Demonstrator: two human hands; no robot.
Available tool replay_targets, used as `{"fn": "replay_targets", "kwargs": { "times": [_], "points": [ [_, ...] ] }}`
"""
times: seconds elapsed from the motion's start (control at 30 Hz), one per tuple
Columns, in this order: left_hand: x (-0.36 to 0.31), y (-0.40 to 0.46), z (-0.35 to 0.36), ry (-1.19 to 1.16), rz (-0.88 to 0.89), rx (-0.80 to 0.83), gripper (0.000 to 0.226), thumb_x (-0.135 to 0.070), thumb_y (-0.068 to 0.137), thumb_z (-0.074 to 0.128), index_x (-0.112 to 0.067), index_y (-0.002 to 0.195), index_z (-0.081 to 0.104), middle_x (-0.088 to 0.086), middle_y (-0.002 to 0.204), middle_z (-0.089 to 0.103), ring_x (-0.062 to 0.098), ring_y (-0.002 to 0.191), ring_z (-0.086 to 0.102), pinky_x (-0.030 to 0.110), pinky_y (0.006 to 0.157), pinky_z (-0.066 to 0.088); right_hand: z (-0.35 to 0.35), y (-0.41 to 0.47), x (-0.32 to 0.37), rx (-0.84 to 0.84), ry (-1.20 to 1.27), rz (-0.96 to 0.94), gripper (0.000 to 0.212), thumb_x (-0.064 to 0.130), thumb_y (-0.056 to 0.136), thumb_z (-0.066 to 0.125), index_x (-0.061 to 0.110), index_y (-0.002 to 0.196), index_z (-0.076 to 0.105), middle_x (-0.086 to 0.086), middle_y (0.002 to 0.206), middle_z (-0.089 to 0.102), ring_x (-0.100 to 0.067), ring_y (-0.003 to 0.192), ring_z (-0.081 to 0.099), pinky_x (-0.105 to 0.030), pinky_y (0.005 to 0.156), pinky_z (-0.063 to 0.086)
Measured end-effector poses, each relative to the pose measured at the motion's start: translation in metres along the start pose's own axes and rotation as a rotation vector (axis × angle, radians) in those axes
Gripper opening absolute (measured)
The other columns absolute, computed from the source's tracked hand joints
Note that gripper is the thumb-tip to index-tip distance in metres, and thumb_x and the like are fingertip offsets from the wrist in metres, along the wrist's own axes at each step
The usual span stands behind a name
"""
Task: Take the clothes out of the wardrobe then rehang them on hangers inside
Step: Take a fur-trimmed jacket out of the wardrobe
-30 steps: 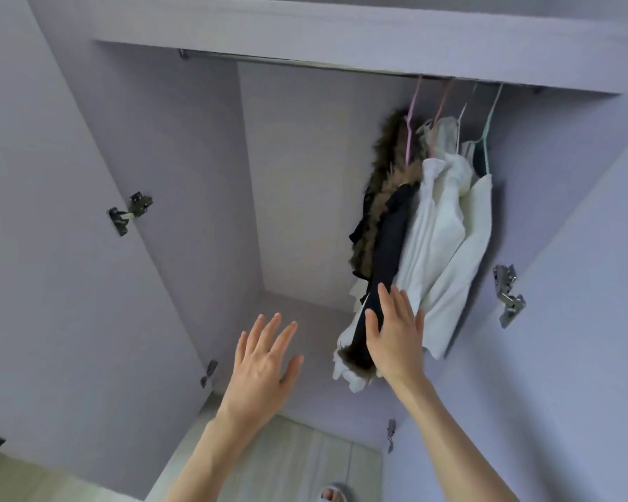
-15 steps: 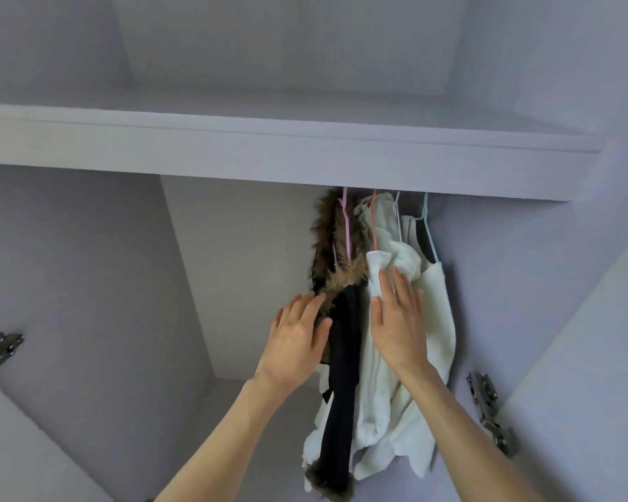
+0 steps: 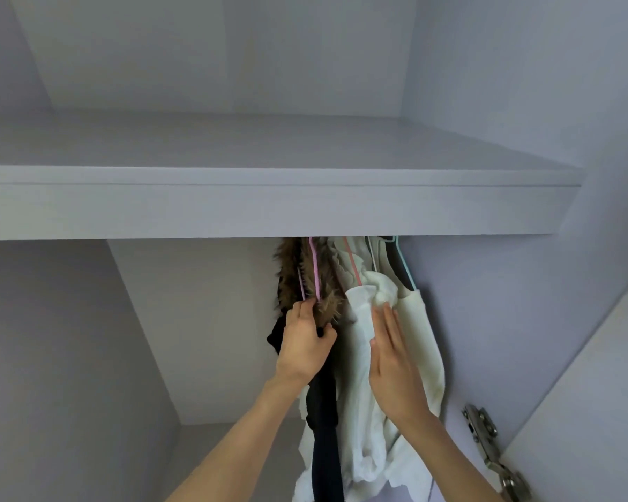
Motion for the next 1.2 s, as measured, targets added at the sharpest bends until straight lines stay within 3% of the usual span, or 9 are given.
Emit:
{"fn": "replay_targets", "kwargs": {
  "times": [0.13, 0.3, 0.4, 0.53, 0.7, 0.83, 0.97, 1.1, 1.2],
  "points": [
    [0.005, -0.001, -0.004, -0.145, -0.027, -0.056, 0.044, -0.010, 0.089, 0.055, -0.006, 0.131, 0.043, 0.006, 0.126, 0.045, 0.020, 0.119, 0.044, 0.023, 0.101, 0.034, 0.000, 0.000, 0.000, -0.018, 0.013, -0.009, 0.058, 0.042, 0.091, 0.006, 0.021, 0.146, 0.003, 0.010, 0.155, 0.003, 0.001, 0.141, -0.004, -0.029, 0.103, 0.043],
    [0.006, 0.001, -0.018, -0.253, 0.018, -0.084, 0.033, -0.011, 0.090, 0.056, -0.007, 0.122, 0.051, 0.006, 0.113, 0.055, 0.019, 0.104, 0.054, 0.021, 0.091, 0.042, -0.003, 0.001, -0.001, -0.028, 0.029, 0.009, 0.058, 0.042, 0.091, 0.009, 0.022, 0.146, 0.009, 0.011, 0.154, 0.006, -0.001, 0.141, 0.000, 0.007, 0.098, 0.011],
    [0.003, 0.001, -0.030, -0.312, 0.033, -0.116, 0.030, -0.011, 0.091, 0.055, -0.009, 0.121, 0.052, 0.003, 0.106, 0.058, 0.006, 0.090, 0.057, 0.003, 0.075, 0.040, -0.003, 0.003, -0.001, -0.026, 0.082, 0.025, 0.062, 0.047, 0.089, 0.011, 0.022, 0.145, 0.020, 0.010, 0.154, 0.008, 0.001, 0.141, -0.001, -0.005, 0.108, 0.011],
    [0.007, -0.009, -0.042, -0.326, 0.066, -0.131, 0.030, -0.011, 0.090, 0.056, -0.013, 0.120, 0.053, 0.003, 0.106, 0.060, 0.007, 0.093, 0.058, 0.009, 0.080, 0.043, -0.010, 0.009, 0.011, -0.105, 0.107, 0.027, 0.060, 0.043, 0.090, 0.024, 0.011, 0.134, 0.048, -0.005, 0.147, 0.035, -0.001, 0.138, 0.011, -0.040, 0.113, 0.026],
    [0.025, -0.047, -0.050, -0.243, 0.091, -0.171, 0.027, -0.007, 0.090, 0.054, -0.018, 0.114, 0.052, -0.004, 0.101, 0.058, 0.010, 0.093, 0.057, 0.020, 0.085, 0.044, -0.018, 0.021, 0.054, -0.160, 0.231, -0.046, 0.041, 0.030, 0.093, 0.039, 0.008, 0.120, 0.060, -0.004, 0.123, 0.059, -0.012, 0.116, 0.049, -0.017, 0.099, 0.035],
    [0.044, -0.082, -0.055, -0.198, 0.061, -0.166, 0.027, -0.005, 0.091, 0.051, -0.024, 0.111, 0.050, -0.007, 0.101, 0.056, 0.009, 0.092, 0.055, 0.019, 0.083, 0.044, 0.000, 0.036, 0.108, -0.017, 0.299, -0.077, 0.033, 0.016, 0.096, 0.046, 0.007, 0.126, 0.055, -0.004, 0.121, 0.057, -0.018, 0.111, 0.054, -0.012, 0.091, 0.035],
    [0.065, -0.119, -0.065, -0.150, -0.042, -0.191, 0.027, -0.008, 0.092, 0.048, -0.017, 0.117, 0.052, -0.008, 0.105, 0.055, 0.006, 0.096, 0.053, 0.016, 0.085, 0.042, 0.036, 0.046, 0.151, 0.300, 0.432, 0.171, 0.037, 0.019, 0.097, 0.044, 0.004, 0.131, 0.045, -0.011, 0.121, 0.056, -0.022, 0.104, 0.058, -0.012, 0.075, 0.038],
    [0.083, -0.157, -0.078, -0.069, -0.096, -0.190, 0.028, -0.014, 0.093, 0.048, -0.019, 0.120, 0.049, -0.012, 0.107, 0.049, 0.004, 0.099, 0.048, 0.016, 0.090, 0.040, 0.066, 0.034, 0.178, 0.477, 0.815, 0.545, 0.012, 0.011, 0.096, 0.047, 0.004, 0.091, 0.055, -0.013, 0.087, 0.061, -0.023, 0.069, 0.061, -0.028, 0.068, 0.052],
    [0.102, -0.185, -0.089, 0.114, -0.077, -0.060, 0.043, -0.046, 0.090, 0.042, -0.023, 0.126, 0.045, -0.014, 0.113, 0.043, 0.005, 0.105, 0.042, 0.020, 0.094, 0.036, 0.081, 0.013, 0.189, 0.647, 1.086, 0.890, 0.020, 0.007, 0.094, 0.051, 0.005, 0.074, 0.050, -0.007, 0.066, 0.046, -0.017, 0.057, 0.044, -0.030, 0.062, 0.046]
  ]
}}
Point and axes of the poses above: each hand's wrist, its own y-axis towards the middle knuckle, its own z-axis out of the palm, x = y × z, the point moved 3 cm from there along y, towards the middle knuckle
